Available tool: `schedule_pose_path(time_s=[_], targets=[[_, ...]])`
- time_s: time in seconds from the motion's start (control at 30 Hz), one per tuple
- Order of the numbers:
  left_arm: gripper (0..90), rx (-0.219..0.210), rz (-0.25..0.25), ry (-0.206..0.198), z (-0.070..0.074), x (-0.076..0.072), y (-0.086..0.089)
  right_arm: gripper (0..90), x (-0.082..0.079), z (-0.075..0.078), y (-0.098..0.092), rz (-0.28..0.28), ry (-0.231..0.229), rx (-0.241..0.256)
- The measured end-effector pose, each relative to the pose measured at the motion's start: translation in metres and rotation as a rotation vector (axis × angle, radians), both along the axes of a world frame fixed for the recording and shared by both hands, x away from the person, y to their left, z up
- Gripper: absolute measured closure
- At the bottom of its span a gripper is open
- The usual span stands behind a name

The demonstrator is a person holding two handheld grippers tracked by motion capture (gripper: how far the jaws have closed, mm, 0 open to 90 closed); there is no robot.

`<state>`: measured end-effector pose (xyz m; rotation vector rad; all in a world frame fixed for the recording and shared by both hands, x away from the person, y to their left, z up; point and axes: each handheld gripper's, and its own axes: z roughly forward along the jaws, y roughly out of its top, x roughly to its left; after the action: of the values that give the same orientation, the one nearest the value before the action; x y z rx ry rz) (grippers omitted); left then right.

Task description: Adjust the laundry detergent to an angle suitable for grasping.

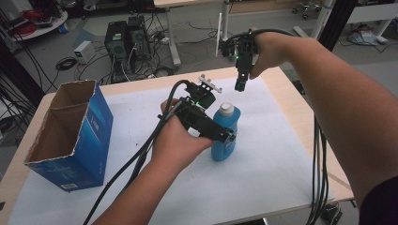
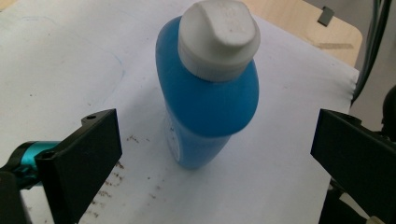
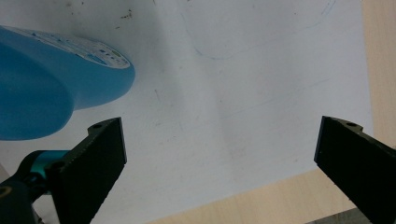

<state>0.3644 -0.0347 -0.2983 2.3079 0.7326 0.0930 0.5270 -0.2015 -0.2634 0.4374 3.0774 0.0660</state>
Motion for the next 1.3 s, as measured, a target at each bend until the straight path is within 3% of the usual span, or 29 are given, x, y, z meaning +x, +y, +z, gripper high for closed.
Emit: schedule_pose_path(time_s=[0.27,0.67,0.8,1.03,1.13,1.3], targets=[[1.7,0.013,0.047,-0.015,-0.011,0.005,-0.013,1.5,0.002,-0.003,0.003,-0.001,0.005,-0.001],[1.7,0.012,0.059,-0.017,-0.025,0.009,-0.035,1.5,0.004,-0.005,0.006,-0.002,0.006,0.001],[1.7,0.028,0.061,-0.035,-0.028,0.012,-0.042,1.5,0.004,-0.006,0.008,0.003,0.006,0.001],[1.8,0.011,0.09,-0.056,-0.03,0.016,-0.042,1.5,0.002,-0.004,0.007,0.007,0.002,0.0],[2.4,0.036,0.083,-0.06,-0.033,0.016,-0.044,1.5,0.002,-0.004,0.006,0.002,-0.001,0.003],[16.1,0.042,0.04,-0.06,-0.035,0.014,-0.048,1.5,0.002,-0.004,0.007,0.005,-0.001,0.0]])
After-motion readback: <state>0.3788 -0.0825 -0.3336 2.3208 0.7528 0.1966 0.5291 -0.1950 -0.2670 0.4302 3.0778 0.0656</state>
